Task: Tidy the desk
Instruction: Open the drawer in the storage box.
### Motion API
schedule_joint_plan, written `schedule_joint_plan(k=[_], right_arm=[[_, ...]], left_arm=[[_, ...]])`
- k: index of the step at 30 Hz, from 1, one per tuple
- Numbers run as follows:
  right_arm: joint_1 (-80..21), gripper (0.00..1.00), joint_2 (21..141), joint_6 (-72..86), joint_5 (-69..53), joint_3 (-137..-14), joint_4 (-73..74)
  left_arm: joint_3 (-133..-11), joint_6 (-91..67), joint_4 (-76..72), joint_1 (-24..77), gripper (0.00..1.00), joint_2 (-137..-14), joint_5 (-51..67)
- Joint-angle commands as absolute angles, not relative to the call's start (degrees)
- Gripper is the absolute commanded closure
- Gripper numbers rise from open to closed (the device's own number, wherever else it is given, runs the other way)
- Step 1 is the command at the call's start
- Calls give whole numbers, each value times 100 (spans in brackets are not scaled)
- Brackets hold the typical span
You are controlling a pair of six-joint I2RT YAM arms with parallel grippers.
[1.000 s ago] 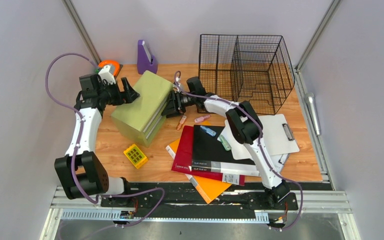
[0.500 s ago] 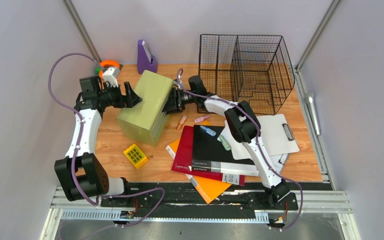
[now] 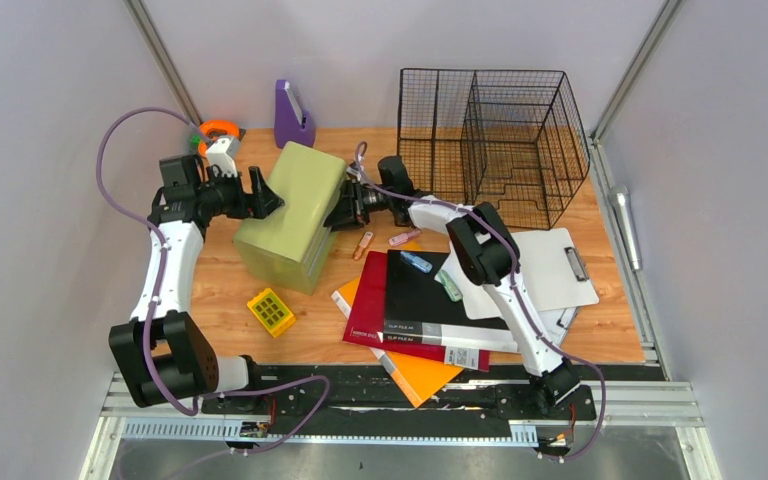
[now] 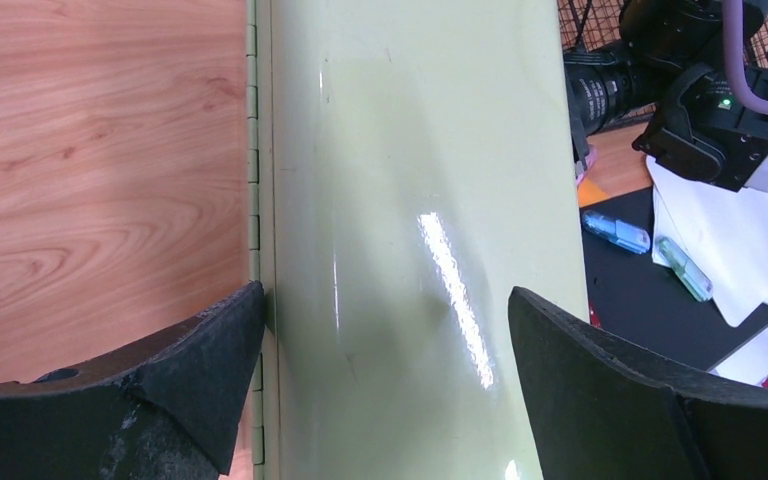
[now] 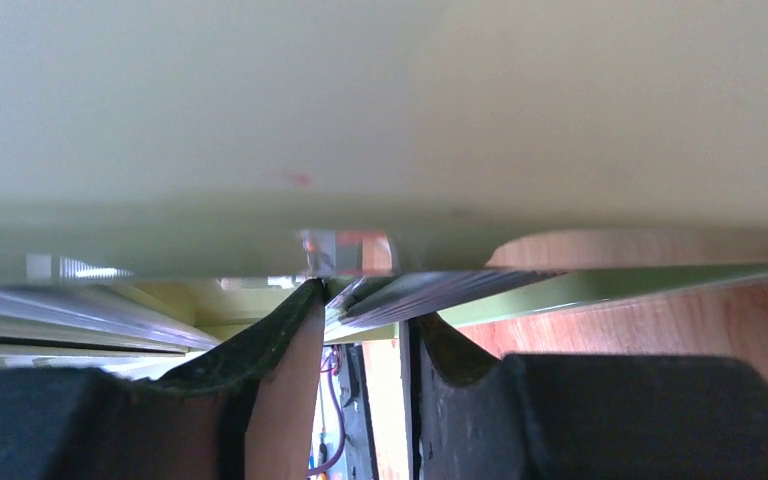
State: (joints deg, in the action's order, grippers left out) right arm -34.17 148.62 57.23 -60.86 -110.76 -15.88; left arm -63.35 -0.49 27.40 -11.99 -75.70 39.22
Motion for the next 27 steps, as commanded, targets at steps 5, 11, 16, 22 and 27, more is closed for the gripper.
schedule_joint_plan(k=[5,11,16,22,27], right_arm=[[-3393,100,14163,5013,-6071,-10529,-1684],[-3284,100,13787,4512,-6008,-10256,-1358],[-3232,100,13594,4083,-5906,-10164,-1006],[-3182,100,13476,3775,-5848,-9993,-808],[-3190,100,13528,3806,-5838,-9995,-806]], left_arm=[[-6339,-413,4151,-1067,4,-7560,3680],[-6422,-382,4080,-1072,4,-7549,3006],[-6529,-300,3991,-1073,3,-7487,2464],[-6860,-37,3904,-1068,0,-7239,2271],[-7165,311,3901,-894,0,-6935,2207]])
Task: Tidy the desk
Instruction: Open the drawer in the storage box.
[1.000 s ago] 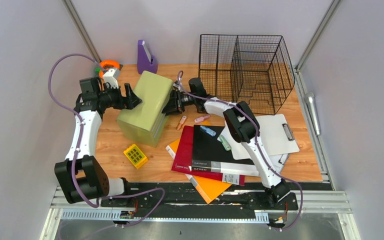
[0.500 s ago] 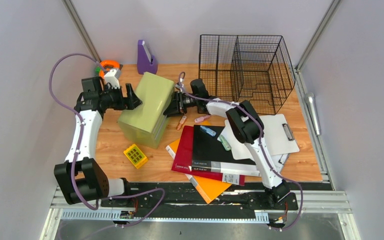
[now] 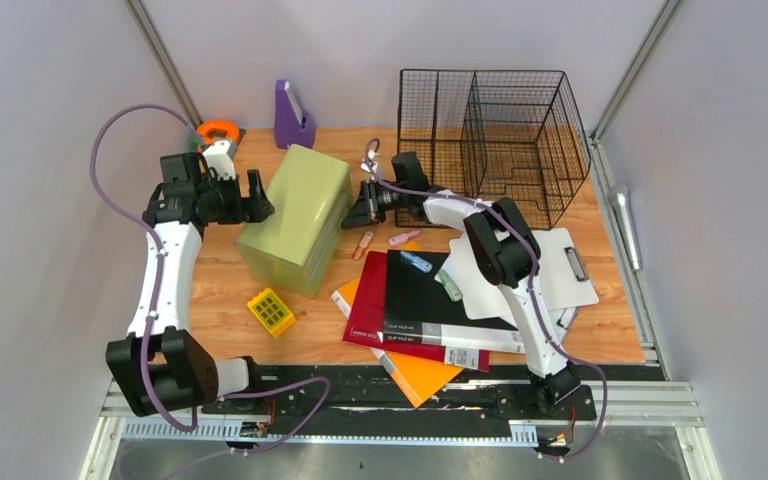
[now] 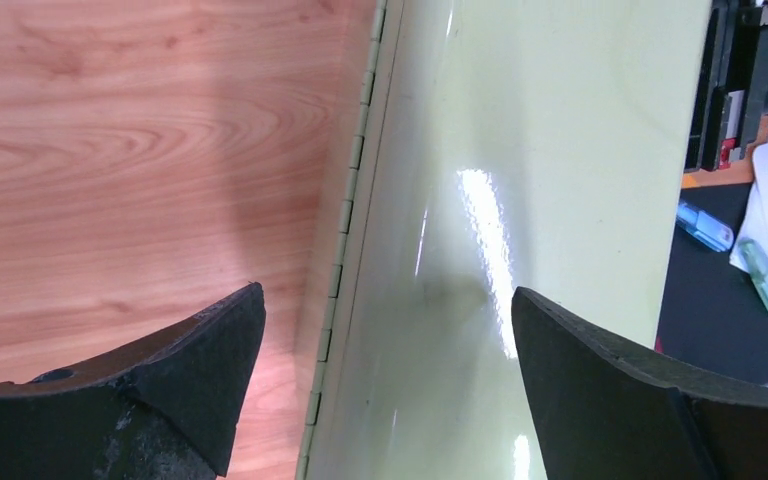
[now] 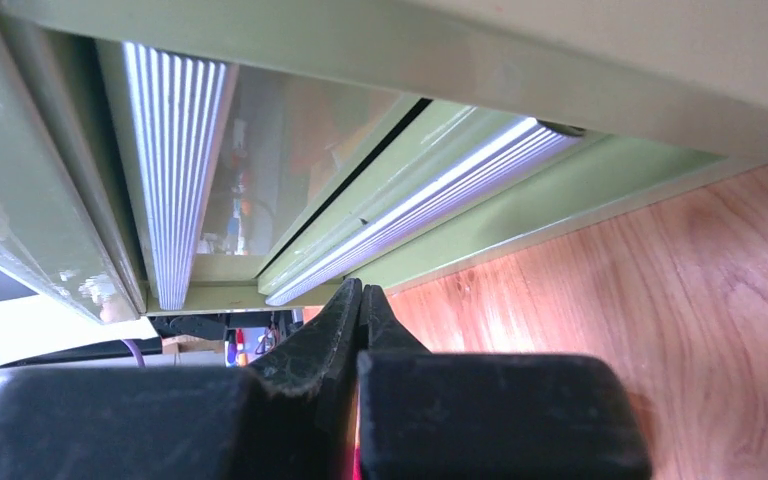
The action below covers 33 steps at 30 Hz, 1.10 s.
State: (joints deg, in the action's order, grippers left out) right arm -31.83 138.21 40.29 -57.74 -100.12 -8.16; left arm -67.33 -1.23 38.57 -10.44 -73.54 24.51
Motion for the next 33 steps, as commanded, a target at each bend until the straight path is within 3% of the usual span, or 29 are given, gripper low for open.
schedule_joint_plan(k=[1,5,9,16,28,33], right_arm=[[-3190,98,13540,3832,-5848,-10005,-820],[-3199,74,13598,3974,-5855,-10081,-912],[-3228,64,13734,4027,-5836,-10279,-906],[-3349,58,14129,4081,-5860,-10783,-879],[-3427,56,14583,4187,-5937,-11107,-932],[-3436,61,14664,4682,-6220,-11048,-1639]], left_arm=[[-7186,362,3902,-843,0,-6888,2127],[-7224,640,3789,-380,0,-6671,1865],[-7245,719,3730,-82,0,-6575,1726],[-7241,612,3651,245,0,-6585,1759],[-7043,552,3550,405,0,-6520,1934],[-6910,842,3630,680,0,-6483,1633]])
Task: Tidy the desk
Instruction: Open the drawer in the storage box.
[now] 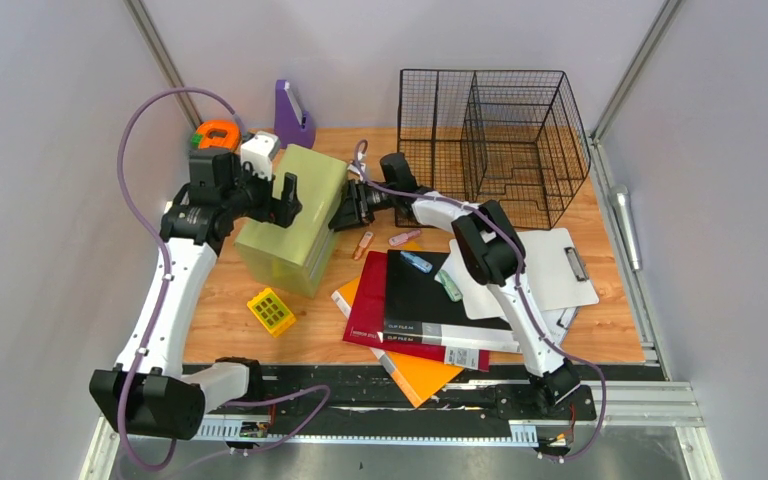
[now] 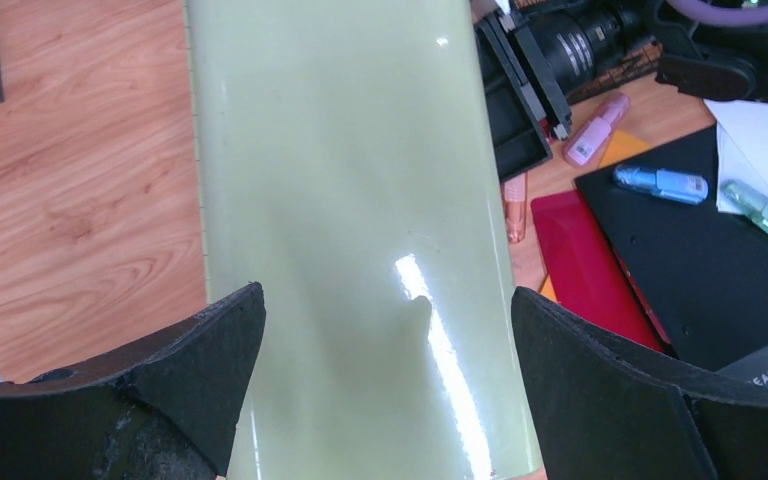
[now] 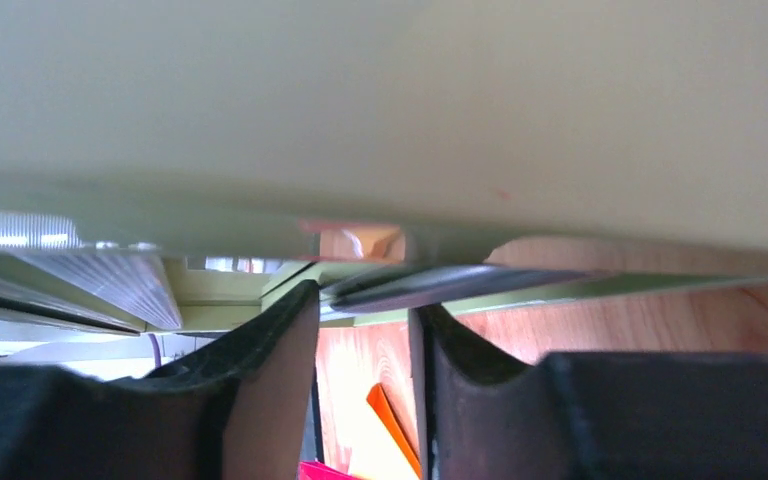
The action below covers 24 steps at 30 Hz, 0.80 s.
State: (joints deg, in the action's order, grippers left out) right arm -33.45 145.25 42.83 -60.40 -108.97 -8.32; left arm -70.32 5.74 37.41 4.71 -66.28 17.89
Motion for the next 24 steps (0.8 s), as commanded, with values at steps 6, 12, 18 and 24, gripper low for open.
schedule_joint_plan(k=[6,12,18,24], right_arm=[[-3450,86,14768,5496,-6530,-10869,-2781],[-3464,100,14787,5541,-6538,-10801,-2852],[-3463,100,14759,5463,-6492,-10773,-2713],[-3456,64,14752,5045,-6331,-10857,-2052]], left_arm=[[-6607,1280,3634,1228,0,-6426,1025],[-6422,1472,3520,1700,0,-6513,317],[-6383,1623,3510,2216,0,-6712,-549],[-6404,1671,3563,2519,0,-6824,-1082]])
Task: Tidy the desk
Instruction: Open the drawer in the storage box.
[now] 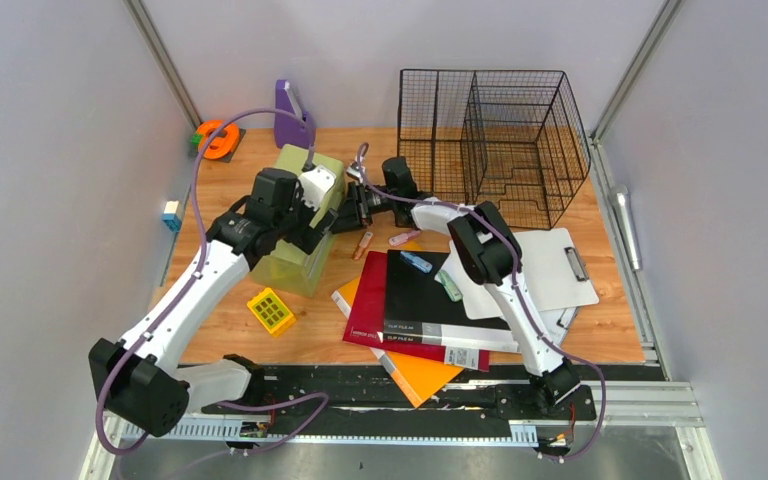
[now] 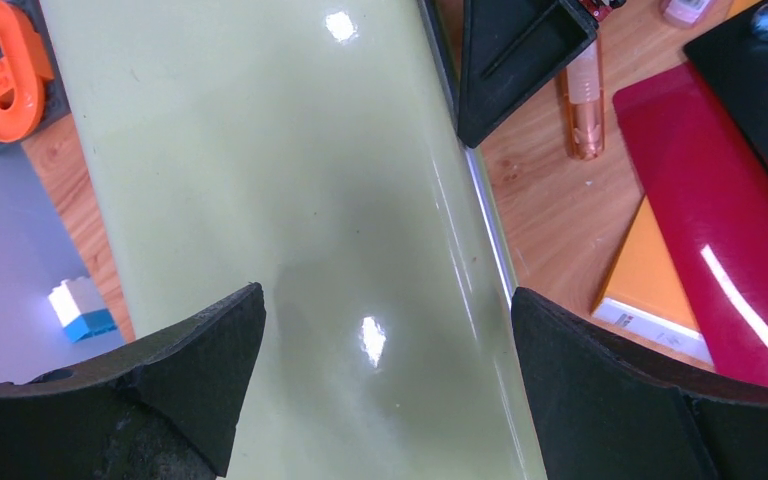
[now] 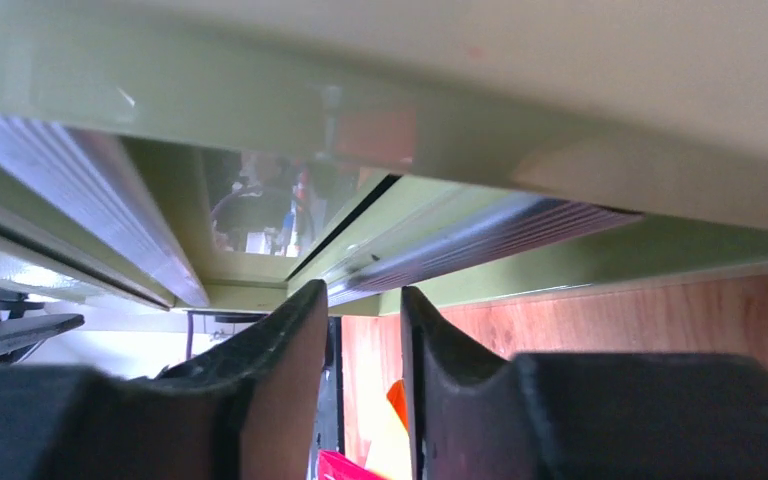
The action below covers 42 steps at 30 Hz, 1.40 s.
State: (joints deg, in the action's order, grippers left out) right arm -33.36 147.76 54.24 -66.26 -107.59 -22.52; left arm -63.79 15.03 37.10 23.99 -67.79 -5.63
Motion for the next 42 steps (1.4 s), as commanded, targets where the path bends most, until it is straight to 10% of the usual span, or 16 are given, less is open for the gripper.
schedule_joint_plan(k=[1,15,22,30,42], right_arm=[[-3454,60,14759,4977,-6302,-10873,-1964],[-3461,55,15148,5485,-6301,-11233,-2667],[-3478,65,15264,5781,-6236,-11425,-2967],[-3469,99,15254,6213,-6297,-11226,-3497],[-3341,100,15104,5682,-6496,-10972,-3163]], left_arm=[[-6406,1677,3579,2552,0,-6831,-1134],[-5993,1549,3357,2663,0,-6845,-1276],[-5776,1411,3177,2663,0,-6726,-1346],[-5698,1483,3182,2663,0,-6751,-1513],[-5659,1791,3312,2663,0,-6862,-1981]])
